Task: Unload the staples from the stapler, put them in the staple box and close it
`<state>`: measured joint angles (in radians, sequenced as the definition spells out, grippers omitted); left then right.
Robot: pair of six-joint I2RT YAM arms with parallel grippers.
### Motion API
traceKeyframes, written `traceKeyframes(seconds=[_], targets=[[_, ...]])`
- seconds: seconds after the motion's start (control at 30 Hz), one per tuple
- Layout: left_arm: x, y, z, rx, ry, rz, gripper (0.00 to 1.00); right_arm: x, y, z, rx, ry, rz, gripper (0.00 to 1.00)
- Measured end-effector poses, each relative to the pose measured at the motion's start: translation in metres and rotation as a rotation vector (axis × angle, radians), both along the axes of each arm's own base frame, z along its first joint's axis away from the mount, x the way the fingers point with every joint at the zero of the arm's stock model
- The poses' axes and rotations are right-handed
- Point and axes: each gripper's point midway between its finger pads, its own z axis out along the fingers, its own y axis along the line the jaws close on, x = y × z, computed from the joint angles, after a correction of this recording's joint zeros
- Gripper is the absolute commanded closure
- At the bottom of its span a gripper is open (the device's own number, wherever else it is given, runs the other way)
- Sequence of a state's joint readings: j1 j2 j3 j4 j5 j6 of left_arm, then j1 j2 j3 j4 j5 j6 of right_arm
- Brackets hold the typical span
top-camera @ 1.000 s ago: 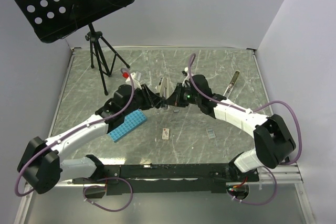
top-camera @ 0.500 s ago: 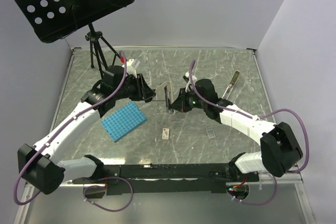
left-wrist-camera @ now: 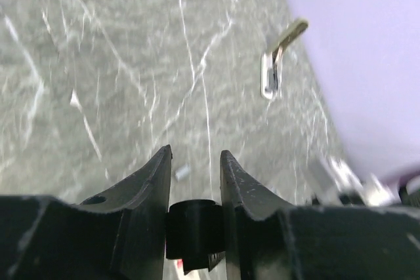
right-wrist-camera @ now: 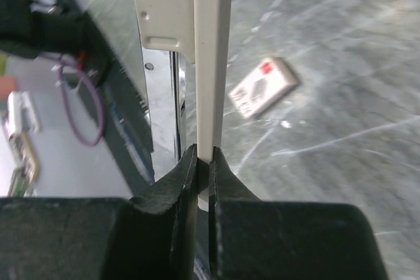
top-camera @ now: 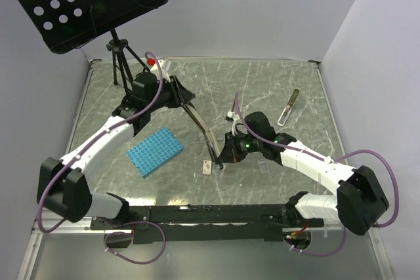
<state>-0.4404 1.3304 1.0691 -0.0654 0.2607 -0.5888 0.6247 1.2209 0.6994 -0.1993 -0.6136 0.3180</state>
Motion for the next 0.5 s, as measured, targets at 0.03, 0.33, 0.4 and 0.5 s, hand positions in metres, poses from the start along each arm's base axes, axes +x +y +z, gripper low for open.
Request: traceKeyframes(seconds=[0.03, 0.33, 0.4, 0.5], targets=[[0.006, -0.002, 0.0, -0.01, -0.01, 0.006, 0.99, -0.004, 0.001, 0.003, 0.011, 0.001, 0.016, 1.0], [0.029, -0.022, -0.035, -0.038, 0.049, -0.015, 0.58, -0.025, 0.006, 0.014, 0.085, 0.038, 0.083, 1.0], [0.029, -0.027, -0.039, -0.038, 0.058, -0.029, 0.45, -0.029, 0.006, 0.016, 0.1, 0.05, 0.088, 1.0], [0.033, -0.028, -0.036, -0.028, 0.042, -0.034, 0.28, -0.033, 0.01, 0.024, 0.135, 0.051, 0.11, 1.0]])
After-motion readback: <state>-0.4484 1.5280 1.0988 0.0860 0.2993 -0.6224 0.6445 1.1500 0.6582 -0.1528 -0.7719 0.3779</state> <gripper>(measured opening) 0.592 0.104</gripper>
